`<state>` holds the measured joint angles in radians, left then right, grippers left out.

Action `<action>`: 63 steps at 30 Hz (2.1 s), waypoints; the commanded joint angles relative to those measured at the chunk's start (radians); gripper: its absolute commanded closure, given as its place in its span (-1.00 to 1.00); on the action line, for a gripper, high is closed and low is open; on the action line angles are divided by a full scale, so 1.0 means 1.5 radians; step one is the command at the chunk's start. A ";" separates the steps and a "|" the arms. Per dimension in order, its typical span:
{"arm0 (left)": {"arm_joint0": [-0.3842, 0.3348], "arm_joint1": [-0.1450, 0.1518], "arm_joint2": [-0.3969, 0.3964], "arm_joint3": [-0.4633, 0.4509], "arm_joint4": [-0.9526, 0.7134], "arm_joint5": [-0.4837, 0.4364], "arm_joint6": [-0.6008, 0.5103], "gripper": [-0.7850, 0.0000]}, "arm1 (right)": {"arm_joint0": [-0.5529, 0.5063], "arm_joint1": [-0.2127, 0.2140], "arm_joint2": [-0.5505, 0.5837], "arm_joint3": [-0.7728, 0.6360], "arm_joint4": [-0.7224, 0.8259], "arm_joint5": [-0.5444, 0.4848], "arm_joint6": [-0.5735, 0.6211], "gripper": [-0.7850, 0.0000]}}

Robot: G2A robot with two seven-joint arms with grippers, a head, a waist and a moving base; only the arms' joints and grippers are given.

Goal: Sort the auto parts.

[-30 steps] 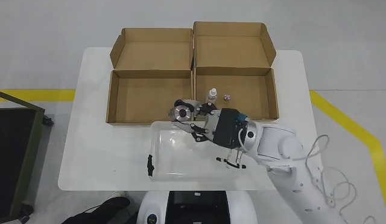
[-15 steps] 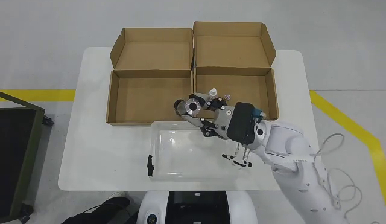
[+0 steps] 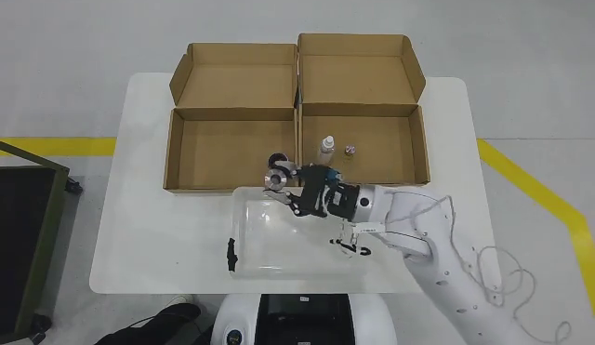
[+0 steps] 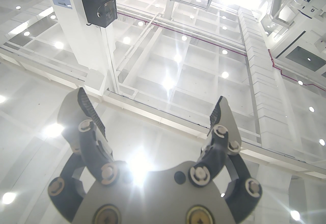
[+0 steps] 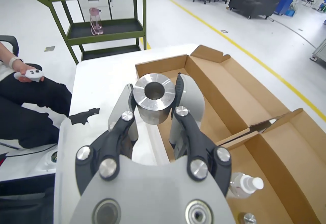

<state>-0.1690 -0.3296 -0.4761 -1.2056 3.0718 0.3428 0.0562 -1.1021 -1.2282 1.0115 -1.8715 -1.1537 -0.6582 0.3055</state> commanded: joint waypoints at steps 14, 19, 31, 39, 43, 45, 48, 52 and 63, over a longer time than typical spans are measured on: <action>0.000 0.000 0.000 0.000 0.000 0.000 0.000 -1.00 | 0.135 -0.043 -0.140 0.195 -0.023 0.046 0.006 1.00; 0.000 0.000 0.000 0.000 0.000 0.000 0.000 -1.00 | 0.185 -0.061 -0.168 0.236 -0.026 0.066 -0.008 1.00; 0.000 0.000 0.000 0.000 0.000 0.000 0.000 -1.00 | 0.293 -0.115 -0.252 0.357 -0.040 0.109 -0.004 1.00; 0.000 0.000 0.000 0.000 0.000 0.000 0.000 -1.00 | 0.344 -0.153 -0.297 0.442 -0.039 0.123 0.014 1.00; 0.000 0.000 0.000 0.000 0.000 0.000 0.000 -1.00 | 0.359 -0.167 -0.308 0.477 -0.037 0.120 0.017 1.00; 0.000 0.000 0.000 0.000 0.000 0.000 0.000 -1.00 | 0.366 -0.174 -0.313 0.495 -0.038 0.115 0.023 1.00; 0.000 0.000 0.000 0.000 0.000 0.000 0.000 -1.00 | 0.373 -0.183 -0.319 0.518 -0.037 0.111 0.033 0.97; 0.000 0.000 0.000 0.000 0.000 0.000 0.000 -1.00 | 0.381 -0.194 -0.325 0.540 -0.040 0.108 0.038 0.73; 0.000 0.000 0.000 0.000 0.000 0.000 0.000 -1.00 | 0.395 -0.214 -0.328 0.573 -0.056 0.102 0.044 0.29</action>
<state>-0.1690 -0.3296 -0.4761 -1.2056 3.0718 0.3428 0.0562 -0.5108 -1.5480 0.5182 -1.0128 -1.2374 -0.5051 0.3715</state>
